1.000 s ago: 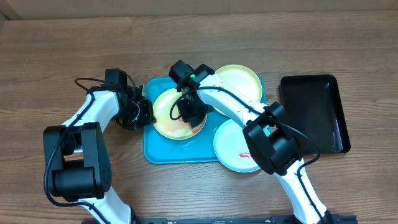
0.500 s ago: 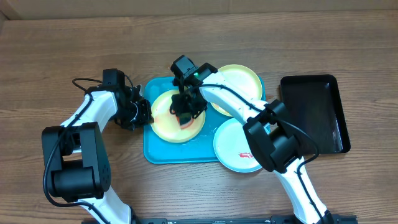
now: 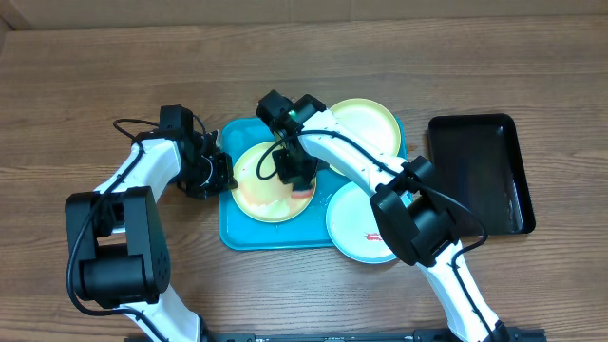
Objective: Clean dirty plates on tray and stack at the side
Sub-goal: 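Scrub the yellow plate with the sponge while the left gripper holds it, then lift the sponge away with the right gripper toward the black tray, then lift the yellow plate with the left gripper and set it left of tray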
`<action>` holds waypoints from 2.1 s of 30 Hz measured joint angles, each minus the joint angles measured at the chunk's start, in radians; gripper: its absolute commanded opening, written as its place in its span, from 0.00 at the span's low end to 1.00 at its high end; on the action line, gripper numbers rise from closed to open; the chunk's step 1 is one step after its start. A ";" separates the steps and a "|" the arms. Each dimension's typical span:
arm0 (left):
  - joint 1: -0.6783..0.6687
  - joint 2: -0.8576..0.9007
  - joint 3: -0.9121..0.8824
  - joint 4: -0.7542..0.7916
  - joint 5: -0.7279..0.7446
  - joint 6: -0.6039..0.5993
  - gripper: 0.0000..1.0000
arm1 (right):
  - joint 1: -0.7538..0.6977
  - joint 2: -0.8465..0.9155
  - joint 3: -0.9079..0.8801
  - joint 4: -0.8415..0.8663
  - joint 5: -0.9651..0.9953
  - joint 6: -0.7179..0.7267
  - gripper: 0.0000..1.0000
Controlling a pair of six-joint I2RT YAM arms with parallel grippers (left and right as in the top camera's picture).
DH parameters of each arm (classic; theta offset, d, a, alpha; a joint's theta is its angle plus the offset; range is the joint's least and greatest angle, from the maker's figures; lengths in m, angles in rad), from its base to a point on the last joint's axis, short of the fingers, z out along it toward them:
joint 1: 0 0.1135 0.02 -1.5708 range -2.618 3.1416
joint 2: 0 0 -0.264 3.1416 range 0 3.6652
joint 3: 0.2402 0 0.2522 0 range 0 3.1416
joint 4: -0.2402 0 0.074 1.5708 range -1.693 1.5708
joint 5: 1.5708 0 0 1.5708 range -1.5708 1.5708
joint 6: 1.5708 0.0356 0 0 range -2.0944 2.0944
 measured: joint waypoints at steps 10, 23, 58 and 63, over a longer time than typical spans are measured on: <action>0.003 0.000 0.000 0.001 -0.011 -0.001 0.04 | -0.014 0.031 0.000 0.289 -0.130 0.010 0.04; 0.003 0.000 0.000 -0.003 -0.019 0.000 0.04 | -0.011 0.059 0.000 0.074 -0.478 -0.048 0.04; -0.028 -0.496 -0.058 -0.079 -0.372 -0.076 0.04 | -0.571 -0.551 -0.004 -0.105 -0.366 -0.128 0.04; -0.195 -0.513 -0.058 -0.101 -0.618 -0.145 0.04 | -0.570 -0.551 -0.004 -0.127 -0.257 -0.131 0.04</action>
